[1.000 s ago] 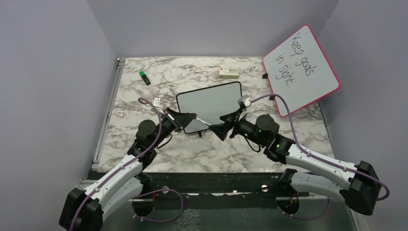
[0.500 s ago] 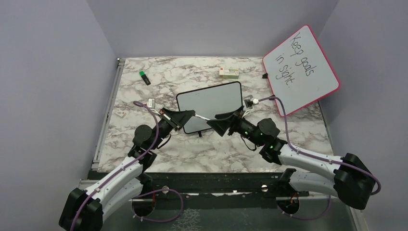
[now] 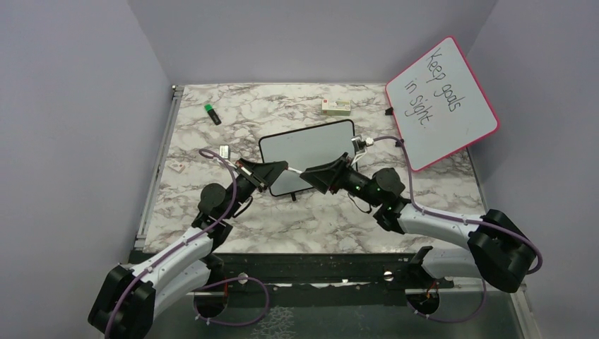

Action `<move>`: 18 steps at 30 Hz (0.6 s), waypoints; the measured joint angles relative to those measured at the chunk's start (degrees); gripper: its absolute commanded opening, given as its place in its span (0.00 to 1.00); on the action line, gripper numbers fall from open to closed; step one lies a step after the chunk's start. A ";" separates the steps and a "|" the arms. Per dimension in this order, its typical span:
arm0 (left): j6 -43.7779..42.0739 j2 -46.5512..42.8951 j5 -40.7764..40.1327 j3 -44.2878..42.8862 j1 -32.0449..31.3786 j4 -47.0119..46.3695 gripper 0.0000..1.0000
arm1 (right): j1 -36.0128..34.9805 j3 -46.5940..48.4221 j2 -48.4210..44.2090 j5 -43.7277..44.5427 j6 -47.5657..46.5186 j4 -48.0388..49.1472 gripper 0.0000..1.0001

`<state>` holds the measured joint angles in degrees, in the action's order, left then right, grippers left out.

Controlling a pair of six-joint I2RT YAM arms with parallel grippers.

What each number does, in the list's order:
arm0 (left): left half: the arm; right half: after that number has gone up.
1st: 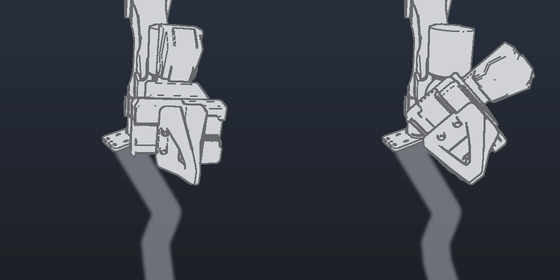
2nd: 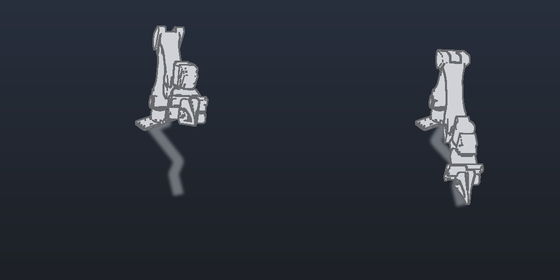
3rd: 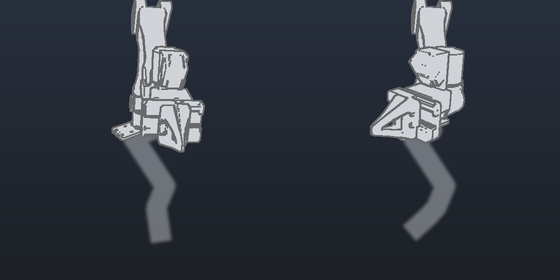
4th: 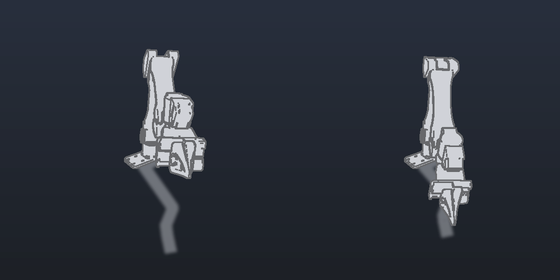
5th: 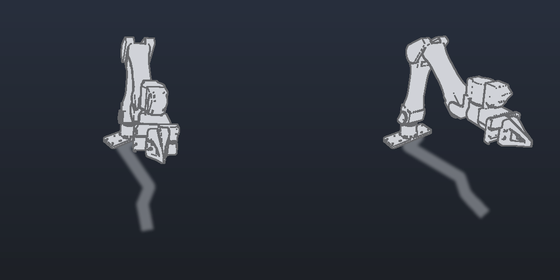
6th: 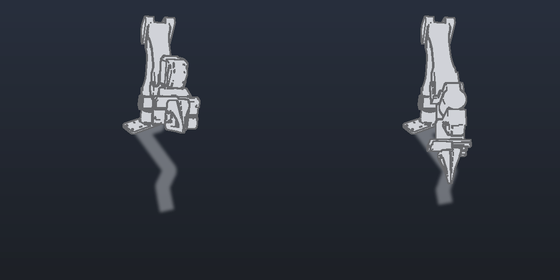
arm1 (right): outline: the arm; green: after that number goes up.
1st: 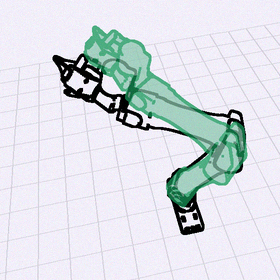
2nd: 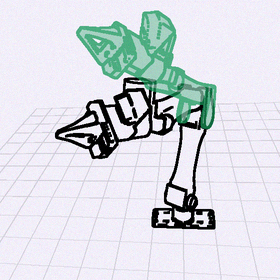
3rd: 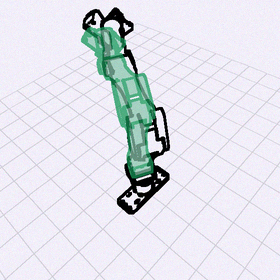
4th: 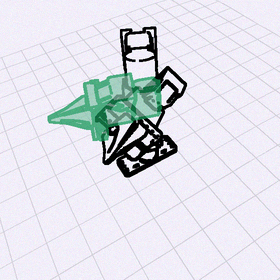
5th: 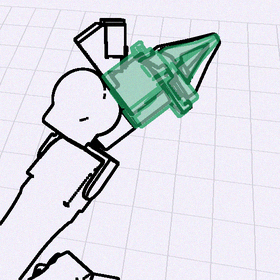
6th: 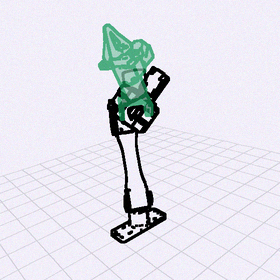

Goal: Write a sentence on the whiteboard
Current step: Open the whiteboard marker at the center of the board.

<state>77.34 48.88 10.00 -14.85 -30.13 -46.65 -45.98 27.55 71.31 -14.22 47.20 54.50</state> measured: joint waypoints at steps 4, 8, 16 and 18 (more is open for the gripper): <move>0.72 1.05 0.00 0.39 0.00 -0.61 0.00 | 0.42 0.98 0.35 -2.12 1.27 1.25 0.52; 1.49 1.07 -0.20 0.76 -0.11 -1.77 0.00 | 0.72 1.44 0.35 -3.50 1.92 1.51 0.51; 2.12 1.36 -0.20 0.76 -0.37 -3.17 0.00 | 0.74 2.54 0.76 -5.25 2.27 1.16 0.44; 2.29 1.60 -0.17 0.76 -0.37 -3.54 0.00 | 0.74 2.69 0.79 -5.55 2.27 1.03 0.43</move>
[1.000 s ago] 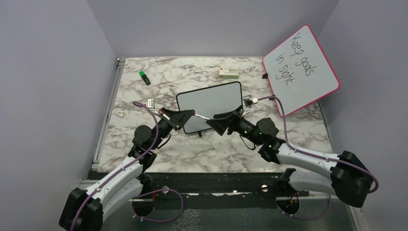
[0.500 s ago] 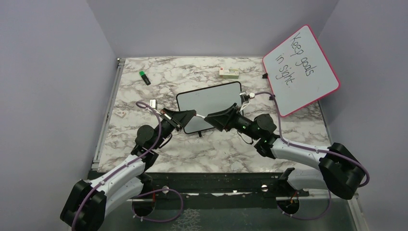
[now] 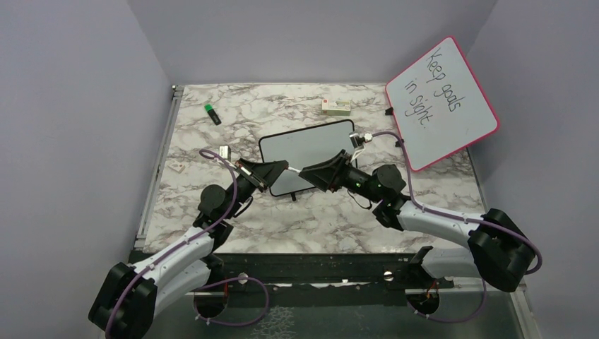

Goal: Write a sentence on the whiteboard
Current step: Open the whiteboard marker at the center of the board.

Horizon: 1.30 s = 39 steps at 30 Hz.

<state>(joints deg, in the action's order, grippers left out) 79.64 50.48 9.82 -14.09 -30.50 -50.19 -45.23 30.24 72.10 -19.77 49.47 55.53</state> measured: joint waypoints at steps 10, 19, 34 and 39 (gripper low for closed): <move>-0.13 0.44 0.02 -0.04 0.00 -0.59 0.00 | 0.33 1.81 0.02 -0.72 -1.62 -4.48 0.39; -0.46 0.44 0.02 -0.04 0.00 -0.50 0.00 | 0.33 2.49 0.02 -0.72 -2.99 -7.15 0.32; -0.31 0.44 -0.07 -0.02 -0.26 -0.35 0.00 | 0.33 2.49 0.02 -0.90 -3.67 -8.02 0.09; 0.50 0.20 -0.55 0.22 -0.28 -0.55 0.00 | 0.33 2.49 0.02 -0.94 -3.61 -7.58 0.01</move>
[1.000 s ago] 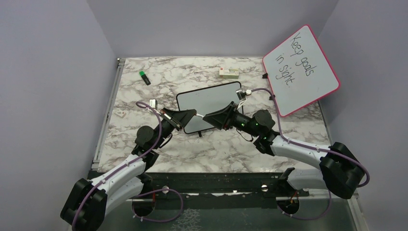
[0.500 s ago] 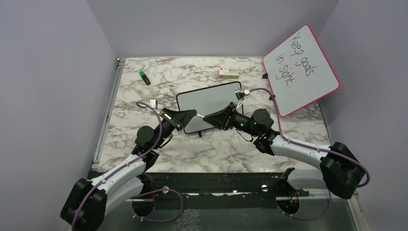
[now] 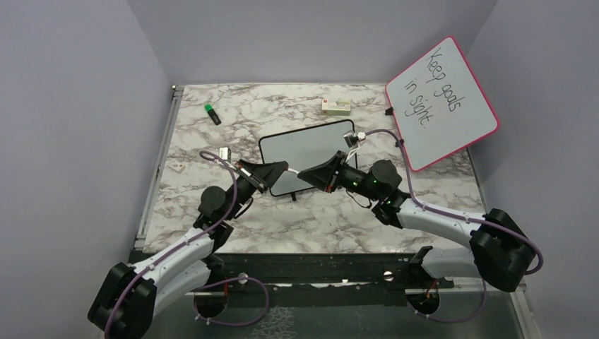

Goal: Write a sentence on the whiteboard
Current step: Open the whiteboard marker at the center of the board.

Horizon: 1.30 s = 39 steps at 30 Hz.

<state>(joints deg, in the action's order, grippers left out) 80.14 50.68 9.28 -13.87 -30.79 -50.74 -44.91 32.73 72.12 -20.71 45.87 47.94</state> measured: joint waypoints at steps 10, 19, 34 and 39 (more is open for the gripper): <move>0.92 -2.32 -1.16 2.99 -1.22 0.22 0.00 | -0.37 -2.54 -1.27 -0.37 -0.96 0.11 0.01; 0.15 -5.60 -8.61 5.35 -0.35 0.31 0.00 | -0.02 -7.30 -5.66 -1.36 -2.54 0.22 0.01; -15.13 -9.16 -12.13 -3.08 -0.35 22.73 0.00 | -0.02 -9.16 -18.60 2.84 -11.67 -9.99 0.01; -25.66 -10.12 -16.50 -13.51 -0.35 38.91 0.00 | -0.02 -9.25 -23.85 6.93 -16.15 -15.54 0.01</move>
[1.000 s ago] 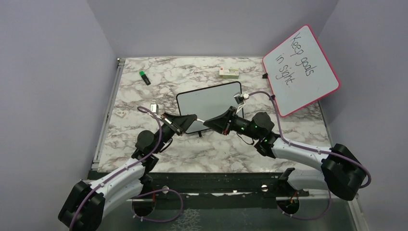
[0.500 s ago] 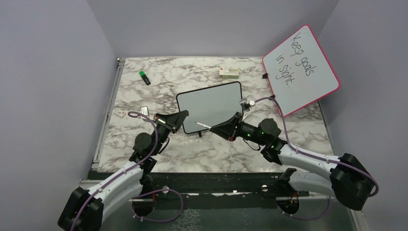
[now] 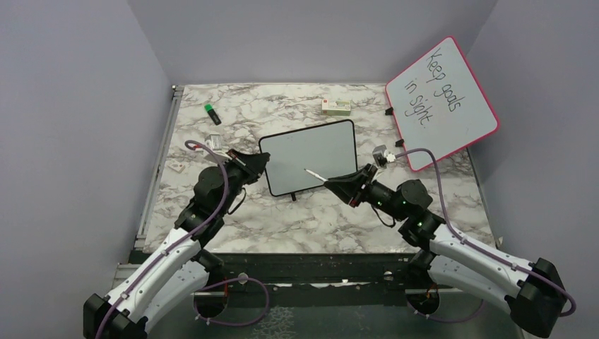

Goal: Write a sentence on the whiteboard
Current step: Open the whiteboard marker at the center of the board.

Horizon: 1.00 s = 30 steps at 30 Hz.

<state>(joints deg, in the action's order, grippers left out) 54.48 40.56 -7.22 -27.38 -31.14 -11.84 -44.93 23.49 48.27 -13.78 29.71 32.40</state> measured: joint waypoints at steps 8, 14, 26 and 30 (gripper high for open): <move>-13.42 6.08 -5.75 -9.88 2.89 18.12 0.00 | 0.00 -0.55 -5.20 6.36 -5.64 -7.41 0.01; -19.26 14.43 -4.68 -13.11 10.78 25.88 0.00 | 0.00 -0.85 -7.39 9.62 -8.41 -10.58 0.01; -30.60 37.81 7.85 -23.02 26.21 31.76 0.00 | 0.00 -3.89 -12.28 16.37 -10.38 -13.46 0.01; -32.96 46.03 9.20 -26.99 28.13 33.42 0.00 | 0.00 -3.98 -13.42 17.59 -10.60 -14.10 0.01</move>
<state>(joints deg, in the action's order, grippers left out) 21.52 86.59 1.98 -54.37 -3.01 21.58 -44.93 19.51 34.85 3.81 19.11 18.31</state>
